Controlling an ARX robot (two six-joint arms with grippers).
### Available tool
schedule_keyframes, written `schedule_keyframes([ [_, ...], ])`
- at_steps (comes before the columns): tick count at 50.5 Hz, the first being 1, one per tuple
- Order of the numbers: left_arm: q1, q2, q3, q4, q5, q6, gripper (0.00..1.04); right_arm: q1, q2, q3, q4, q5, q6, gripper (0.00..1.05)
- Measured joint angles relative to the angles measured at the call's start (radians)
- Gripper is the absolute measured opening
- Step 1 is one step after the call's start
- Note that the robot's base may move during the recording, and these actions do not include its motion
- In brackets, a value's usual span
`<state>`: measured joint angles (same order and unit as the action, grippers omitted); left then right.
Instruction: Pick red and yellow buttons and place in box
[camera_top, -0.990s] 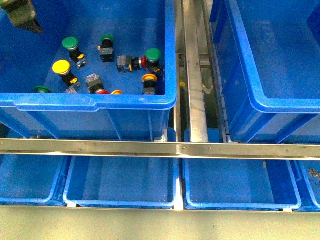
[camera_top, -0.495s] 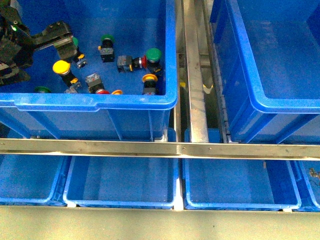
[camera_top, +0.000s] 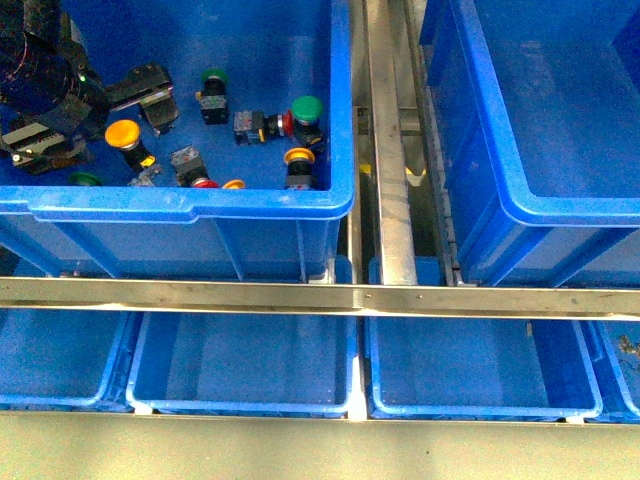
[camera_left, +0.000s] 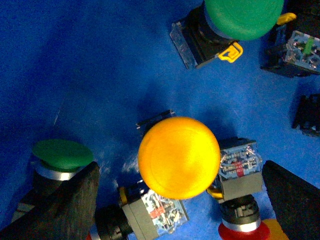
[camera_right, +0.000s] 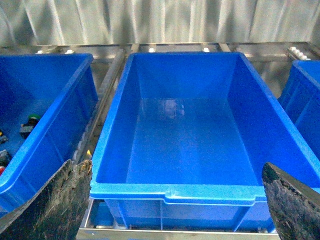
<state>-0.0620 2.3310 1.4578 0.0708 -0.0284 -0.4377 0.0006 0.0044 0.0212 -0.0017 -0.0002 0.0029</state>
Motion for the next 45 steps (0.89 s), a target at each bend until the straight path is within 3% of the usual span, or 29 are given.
schedule_keyframes([
  [20,0.015,0.033,0.042,-0.007,0.034,0.003,0.97,0.0,0.0,0.0,0.0,0.0,0.0,0.99],
  [32,0.018,0.033,0.042,-0.006,0.047,0.005,0.65,0.0,0.0,0.0,0.0,0.0,0.0,0.99],
  [40,0.018,0.033,0.042,-0.006,0.053,0.006,0.38,0.0,0.0,0.0,0.0,0.0,0.0,0.99],
  [45,0.019,0.033,0.042,-0.005,0.054,0.006,0.35,0.0,0.0,0.0,0.0,0.0,0.0,0.99],
])
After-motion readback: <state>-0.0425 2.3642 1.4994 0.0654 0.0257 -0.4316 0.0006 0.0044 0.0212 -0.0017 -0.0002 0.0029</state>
